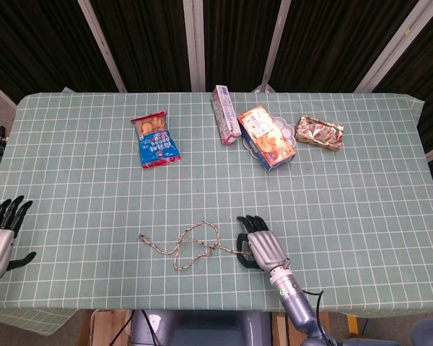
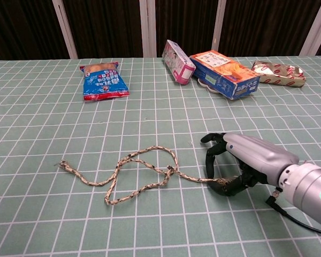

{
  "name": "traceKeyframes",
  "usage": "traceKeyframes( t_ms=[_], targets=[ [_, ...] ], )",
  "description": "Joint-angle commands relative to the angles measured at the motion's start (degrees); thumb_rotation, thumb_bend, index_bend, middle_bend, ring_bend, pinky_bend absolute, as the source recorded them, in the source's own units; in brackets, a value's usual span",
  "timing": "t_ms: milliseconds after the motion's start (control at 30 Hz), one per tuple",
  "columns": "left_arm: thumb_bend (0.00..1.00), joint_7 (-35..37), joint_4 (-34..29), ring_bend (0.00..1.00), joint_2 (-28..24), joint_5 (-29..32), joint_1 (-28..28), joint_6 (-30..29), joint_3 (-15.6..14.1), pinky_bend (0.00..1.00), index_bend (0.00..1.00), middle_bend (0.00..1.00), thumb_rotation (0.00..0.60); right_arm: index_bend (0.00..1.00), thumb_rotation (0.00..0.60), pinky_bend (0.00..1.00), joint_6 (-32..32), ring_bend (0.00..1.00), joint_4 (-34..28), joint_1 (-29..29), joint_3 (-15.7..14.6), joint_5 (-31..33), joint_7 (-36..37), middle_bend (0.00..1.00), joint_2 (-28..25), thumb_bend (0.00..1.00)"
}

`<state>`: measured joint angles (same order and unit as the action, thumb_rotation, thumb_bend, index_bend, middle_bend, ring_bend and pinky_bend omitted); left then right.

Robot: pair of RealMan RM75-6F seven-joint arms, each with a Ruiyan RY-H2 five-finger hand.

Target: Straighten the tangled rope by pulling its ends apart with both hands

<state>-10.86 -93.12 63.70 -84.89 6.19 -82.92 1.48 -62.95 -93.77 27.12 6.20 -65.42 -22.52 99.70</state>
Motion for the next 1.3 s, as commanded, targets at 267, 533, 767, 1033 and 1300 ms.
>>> traceKeyframes(
  t_ms=[267,533,767,1033,1300],
  targets=[
    [0.04,-1.04,-1.36,0.0,-0.1,-0.16,0.68,0.82,0.08,0.0,0.0,0.0,0.6,0.63,0.6,0.0,-0.42,0.0,-1.5,-0.17,-0.25,-0.22,0.31,0.13,-1.24,0.44],
    [0.22,-6.23,-9.6,0.0,-0.78,1.22,6.47,6.85,3.29,0.0,0.24,0.01,0.6,0.63,0.6,0.0,-0.71,0.0,-3.59,-0.39,-0.78,-0.3,0.09,0.13,-2.45,0.44],
    [0.29,-14.87,-14.42,0.0,3.82,5.89,14.5,16.78,5.77,0.0,0.37,0.11,0.6,0.63,0.6,0.0,-1.41,0.0,-4.88,-0.66,-1.05,0.37,-0.81,0.13,-2.73,0.44],
    [0.31,-23.71,-13.64,0.0,12.91,12.05,19.56,21.43,5.5,0.0,0.44,0.13,0.6,0.63,0.6,0.0,-1.77,0.0,-5.69,-0.6,-0.77,1.39,-1.71,0.13,-3.63,0.44],
    [0.35,-27.03,-12.65,0.0,19.52,16.15,21.2,21.15,4.52,0.0,0.49,0.14,0.6,0.63,0.6,0.0,-2.04,0.0,-5.83,-0.88,-0.39,2.3,-0.84,0.13,-4.48,0.44]
  ],
)
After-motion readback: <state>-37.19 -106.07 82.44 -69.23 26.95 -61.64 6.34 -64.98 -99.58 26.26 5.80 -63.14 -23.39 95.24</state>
